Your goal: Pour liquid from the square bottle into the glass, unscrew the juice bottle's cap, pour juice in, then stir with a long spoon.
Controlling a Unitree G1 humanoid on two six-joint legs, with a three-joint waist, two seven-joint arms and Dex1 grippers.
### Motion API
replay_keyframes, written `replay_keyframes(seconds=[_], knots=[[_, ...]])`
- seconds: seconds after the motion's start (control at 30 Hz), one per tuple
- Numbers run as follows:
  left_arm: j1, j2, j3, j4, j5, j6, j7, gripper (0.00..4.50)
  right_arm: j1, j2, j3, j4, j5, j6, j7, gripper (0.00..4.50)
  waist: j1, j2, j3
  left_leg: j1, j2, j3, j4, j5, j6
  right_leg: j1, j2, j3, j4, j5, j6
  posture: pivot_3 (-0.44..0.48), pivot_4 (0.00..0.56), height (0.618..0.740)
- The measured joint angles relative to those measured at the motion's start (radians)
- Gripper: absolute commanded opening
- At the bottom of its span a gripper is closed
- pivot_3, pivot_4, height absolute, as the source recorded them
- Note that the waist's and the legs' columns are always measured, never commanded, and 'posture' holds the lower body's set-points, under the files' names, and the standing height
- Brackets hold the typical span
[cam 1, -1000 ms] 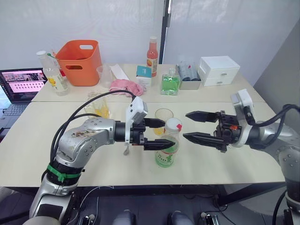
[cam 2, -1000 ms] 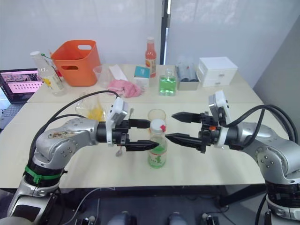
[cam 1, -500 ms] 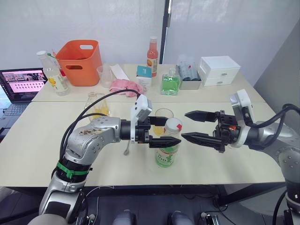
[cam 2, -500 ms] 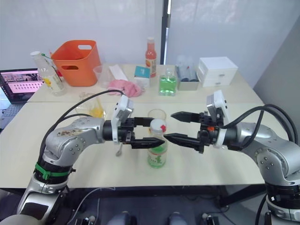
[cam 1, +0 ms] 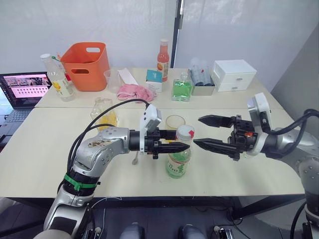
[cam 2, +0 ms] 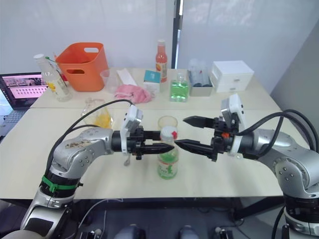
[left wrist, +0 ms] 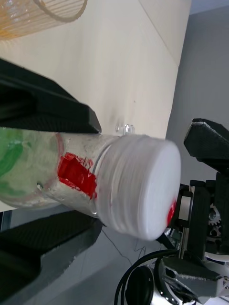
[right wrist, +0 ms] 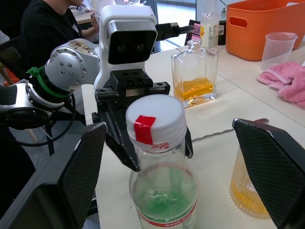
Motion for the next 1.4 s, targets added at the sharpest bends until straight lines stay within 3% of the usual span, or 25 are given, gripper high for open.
replay_keyframes(seconds=[0.17,0.4,0.67,0.87,1.1,1.4], knots=[[0.002,-0.008,-0.005,0.009,0.004,-0.015,-0.018,1.40,0.016,-0.002,0.000,-0.006,-0.001,0.000,0.001,4.50,0.000,0.000,0.000,0.000,0.000,0.000,0.000,0.000,0.000,0.000,0.000,0.000,0.000,0.000,0.000,0.000,0.150,0.715],[0.018,0.030,-0.013,0.060,0.093,-0.204,-0.122,1.40,0.013,-0.002,0.002,-0.017,-0.001,0.000,-0.017,4.50,-0.001,0.000,0.000,0.000,0.000,0.000,0.000,0.000,0.000,0.000,0.000,0.000,0.000,0.000,0.000,0.000,0.150,0.715],[0.016,0.073,0.016,0.161,0.126,-0.351,-0.239,1.40,-0.144,0.037,0.134,-0.048,-0.064,0.001,-0.092,4.50,-0.006,0.000,0.000,0.000,0.000,0.000,0.000,0.000,0.000,-0.001,0.000,0.000,0.000,0.000,0.000,0.000,0.150,0.715],[0.011,0.066,0.012,0.176,0.136,-0.370,-0.243,1.40,-0.172,0.117,0.234,-0.047,-0.125,0.017,-0.169,4.50,-0.005,0.000,0.000,0.000,0.000,0.000,0.000,0.000,0.000,-0.001,0.000,0.000,0.001,0.000,0.000,0.000,0.150,0.715],[0.000,0.066,0.004,0.176,0.152,-0.366,-0.241,1.40,-0.172,0.142,0.241,-0.047,-0.152,0.036,-0.206,4.50,-0.004,0.000,0.000,0.000,0.001,0.000,0.001,0.000,0.000,-0.001,0.000,0.000,0.002,0.000,0.000,0.000,0.150,0.715],[-0.010,0.067,0.003,0.175,0.159,-0.348,-0.234,1.40,-0.173,0.150,0.241,-0.051,-0.157,0.049,-0.198,1.73,-0.006,0.000,0.000,0.001,0.001,0.000,0.001,0.000,0.000,0.000,0.000,0.000,0.002,0.000,0.000,0.000,0.150,0.715]])
